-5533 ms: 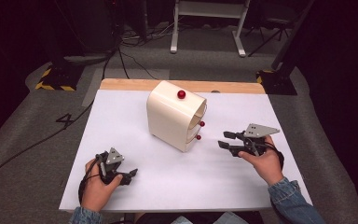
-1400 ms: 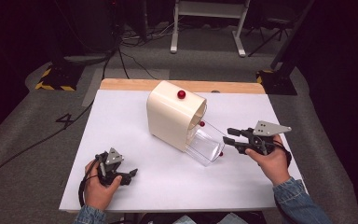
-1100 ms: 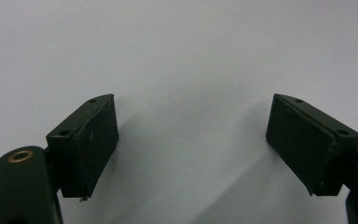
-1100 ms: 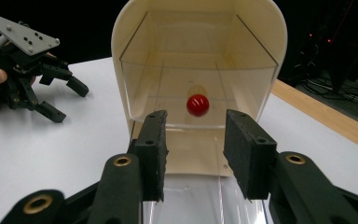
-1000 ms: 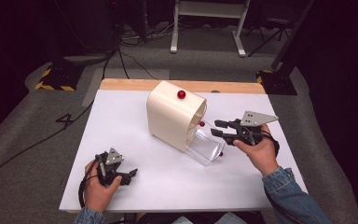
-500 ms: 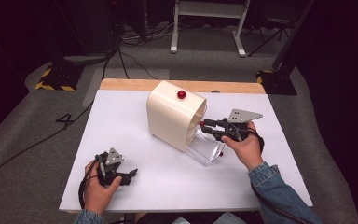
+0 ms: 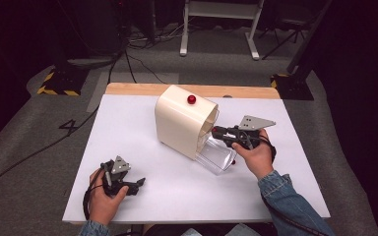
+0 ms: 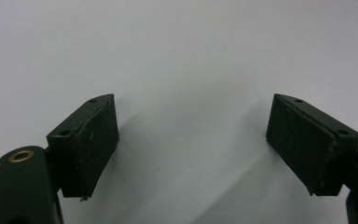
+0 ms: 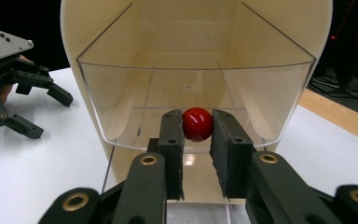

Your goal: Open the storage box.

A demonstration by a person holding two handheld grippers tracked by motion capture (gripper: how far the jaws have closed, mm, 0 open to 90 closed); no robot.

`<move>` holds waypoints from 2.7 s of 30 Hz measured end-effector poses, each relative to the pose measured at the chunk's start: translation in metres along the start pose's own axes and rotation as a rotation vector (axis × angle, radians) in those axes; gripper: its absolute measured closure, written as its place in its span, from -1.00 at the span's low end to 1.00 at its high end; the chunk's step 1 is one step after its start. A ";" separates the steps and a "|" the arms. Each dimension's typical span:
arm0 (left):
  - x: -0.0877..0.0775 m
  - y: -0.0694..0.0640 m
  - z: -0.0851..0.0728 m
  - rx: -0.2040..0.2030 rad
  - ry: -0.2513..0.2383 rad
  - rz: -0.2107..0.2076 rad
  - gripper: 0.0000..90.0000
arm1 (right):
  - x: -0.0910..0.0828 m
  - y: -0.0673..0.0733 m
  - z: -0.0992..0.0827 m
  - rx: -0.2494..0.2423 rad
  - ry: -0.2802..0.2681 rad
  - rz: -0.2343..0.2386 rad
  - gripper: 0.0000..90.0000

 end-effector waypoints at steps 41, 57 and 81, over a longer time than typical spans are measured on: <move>0.000 0.000 0.000 0.000 0.001 -0.001 -0.62 | -0.058 0.006 -0.030 0.018 0.008 -0.035 0.65; 0.000 0.000 0.000 -0.001 0.000 -0.002 -0.62 | -0.072 0.003 -0.041 0.006 0.038 -0.068 0.26; 0.000 0.000 0.000 -0.005 0.001 -0.007 -0.62 | -0.141 -0.020 -0.092 0.087 0.169 -0.157 -0.03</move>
Point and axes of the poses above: each handheld gripper's, and its own axes: x roughly forward along the jaws, z roughly out of its top, y roughly to its left, the point moved 3 cm from there along x, roughly forward along the jaws, and after that the axes turned 6 degrees about y, right-handed, at the moved point
